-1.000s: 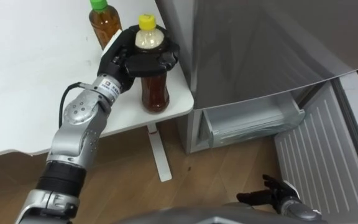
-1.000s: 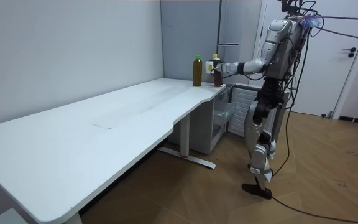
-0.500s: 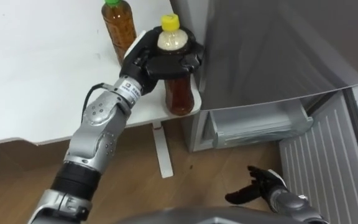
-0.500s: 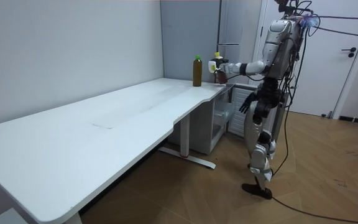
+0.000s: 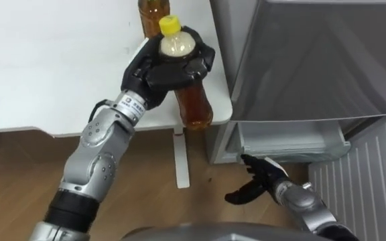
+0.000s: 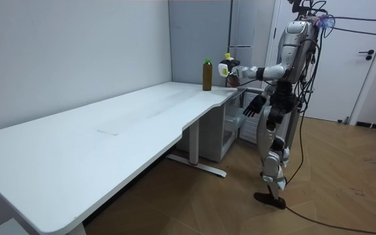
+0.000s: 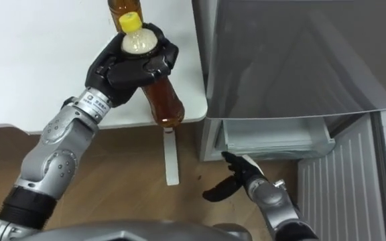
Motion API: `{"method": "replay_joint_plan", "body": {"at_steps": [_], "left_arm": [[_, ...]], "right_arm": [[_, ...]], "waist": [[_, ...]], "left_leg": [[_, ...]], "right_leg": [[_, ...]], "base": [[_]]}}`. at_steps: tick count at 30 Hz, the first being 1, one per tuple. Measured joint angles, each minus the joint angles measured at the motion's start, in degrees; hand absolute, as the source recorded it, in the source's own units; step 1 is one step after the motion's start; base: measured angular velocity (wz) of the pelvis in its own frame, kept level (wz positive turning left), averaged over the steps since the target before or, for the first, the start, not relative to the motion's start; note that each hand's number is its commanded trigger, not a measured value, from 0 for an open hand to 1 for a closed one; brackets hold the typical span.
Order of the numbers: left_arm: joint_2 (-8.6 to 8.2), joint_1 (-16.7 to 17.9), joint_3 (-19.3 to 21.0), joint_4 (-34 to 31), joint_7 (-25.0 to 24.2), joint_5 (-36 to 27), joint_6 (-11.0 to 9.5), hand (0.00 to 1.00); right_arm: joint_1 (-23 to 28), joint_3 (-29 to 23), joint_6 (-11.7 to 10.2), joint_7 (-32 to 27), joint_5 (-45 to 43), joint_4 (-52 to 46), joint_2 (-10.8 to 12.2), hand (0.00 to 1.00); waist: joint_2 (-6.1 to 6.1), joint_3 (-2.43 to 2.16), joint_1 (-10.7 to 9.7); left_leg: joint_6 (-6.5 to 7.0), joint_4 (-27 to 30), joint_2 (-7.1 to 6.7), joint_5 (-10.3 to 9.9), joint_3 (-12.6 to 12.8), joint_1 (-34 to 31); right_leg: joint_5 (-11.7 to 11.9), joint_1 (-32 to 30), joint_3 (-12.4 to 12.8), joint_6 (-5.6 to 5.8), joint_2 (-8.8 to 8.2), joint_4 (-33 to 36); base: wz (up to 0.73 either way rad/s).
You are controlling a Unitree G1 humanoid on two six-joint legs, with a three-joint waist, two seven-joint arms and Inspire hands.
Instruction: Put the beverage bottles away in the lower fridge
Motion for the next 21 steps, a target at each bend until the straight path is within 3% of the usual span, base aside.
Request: {"method": "replay_joint_plan", "body": {"at_steps": [7, 10, 16, 21], "left_arm": [[0.05, 2.18, -0.12, 0.0, -5.31, -1.83, 0.08, 1.0], [0.13, 2.81, -0.18, 0.0, -6.89, -3.07, 1.02, 1.0], [1.16, 4.62, -0.51, 0.02, -7.97, -7.24, 4.06, 1.0], [3.26, 7.26, -0.75, 0.02, -8.11, -12.1, 5.58, 1.0]], "right_arm": [[0.38, 0.34, 1.3, 8.45, -1.62, -9.81, -0.17, 0.0], [0.96, 0.27, 2.6, 12.18, -2.1, -12.16, -0.43, 0.0], [1.15, 0.23, 6.0, 18.92, -0.83, -17.87, -3.28, 0.0], [1.49, 0.21, 8.69, 23.7, 0.88, -20.44, -4.77, 0.0]], "waist": [[-0.23, 0.08, 0.06], [-0.63, 0.06, 0.12], [-1.04, 0.08, 0.39], [-2.04, 0.11, -0.03]], "left_leg": [[-0.01, 0.7, 0.0, 0.0, -0.74, -1.17], [-0.01, 1.08, 0.03, 0.0, -1.41, -1.76], [0.0, 1.37, 0.03, 0.0, -1.21, -2.16], [-0.01, 1.69, 0.05, 0.0, -1.0, -2.69]], "right_leg": [[0.0, -0.55, -1.48, 0.0, -0.08, 0.07], [0.0, -0.75, -1.88, 0.0, -0.13, 0.15], [0.0, -1.89, -1.48, 0.0, -0.21, 1.52], [-0.01, -2.39, -1.55, 0.0, -0.32, 1.89]], "base": [[0.05], [0.12], [-0.01], [-0.02]]}}
